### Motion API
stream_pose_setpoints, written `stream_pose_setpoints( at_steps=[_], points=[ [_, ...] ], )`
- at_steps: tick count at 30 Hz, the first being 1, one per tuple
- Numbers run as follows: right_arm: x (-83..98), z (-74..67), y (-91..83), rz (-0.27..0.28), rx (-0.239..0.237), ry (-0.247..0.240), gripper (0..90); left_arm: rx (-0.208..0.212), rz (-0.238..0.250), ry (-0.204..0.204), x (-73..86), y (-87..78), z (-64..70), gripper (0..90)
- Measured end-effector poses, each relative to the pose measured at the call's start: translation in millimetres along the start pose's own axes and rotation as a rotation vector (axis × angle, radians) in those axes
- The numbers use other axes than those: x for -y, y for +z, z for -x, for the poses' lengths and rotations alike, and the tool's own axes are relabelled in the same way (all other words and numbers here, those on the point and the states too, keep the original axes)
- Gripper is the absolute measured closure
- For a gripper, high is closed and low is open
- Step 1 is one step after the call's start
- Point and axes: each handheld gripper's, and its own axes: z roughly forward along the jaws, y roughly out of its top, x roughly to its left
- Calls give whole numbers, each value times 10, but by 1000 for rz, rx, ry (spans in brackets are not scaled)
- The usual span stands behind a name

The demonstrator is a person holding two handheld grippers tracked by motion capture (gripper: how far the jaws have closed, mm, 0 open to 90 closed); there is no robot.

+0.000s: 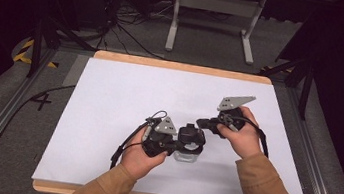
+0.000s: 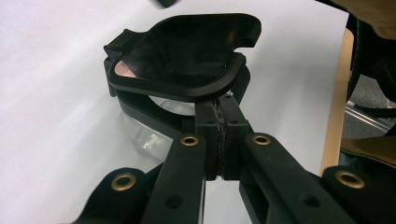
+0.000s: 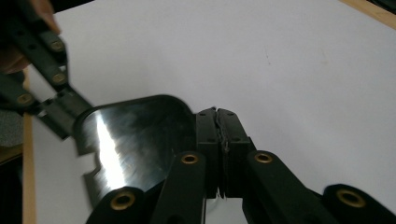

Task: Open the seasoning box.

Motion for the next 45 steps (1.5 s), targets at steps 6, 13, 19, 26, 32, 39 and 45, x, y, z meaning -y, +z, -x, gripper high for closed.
stream_pose_setpoints(
  at_steps=[6, 13, 19, 26, 32, 39, 45],
  points=[
    [284, -179, -330, -13, 9, 8, 899, -16, 10, -2, 1, -7, 11, 886],
    [419, -364, -233, -44, -40, -11, 899, -17, 23, -8, 3, -9, 9, 886],
    [385, -401, -182, 11, -23, -20, 900, -17, 24, -7, 5, -18, 10, 884],
    [309, -382, -218, 85, -5, -12, 900, -24, 7, 10, 6, 26, 26, 883],
    [109, -255, -190, 215, 60, 30, 899, -33, 4, 25, 2, 38, 37, 896],
    [-36, -155, -49, 195, 127, 21, 898, -20, 1, 7, -6, 43, 23, 899],
    [-81, -87, 49, 162, 178, 19, 900, 16, -2, -31, -18, 55, -2, 900]
  ],
)
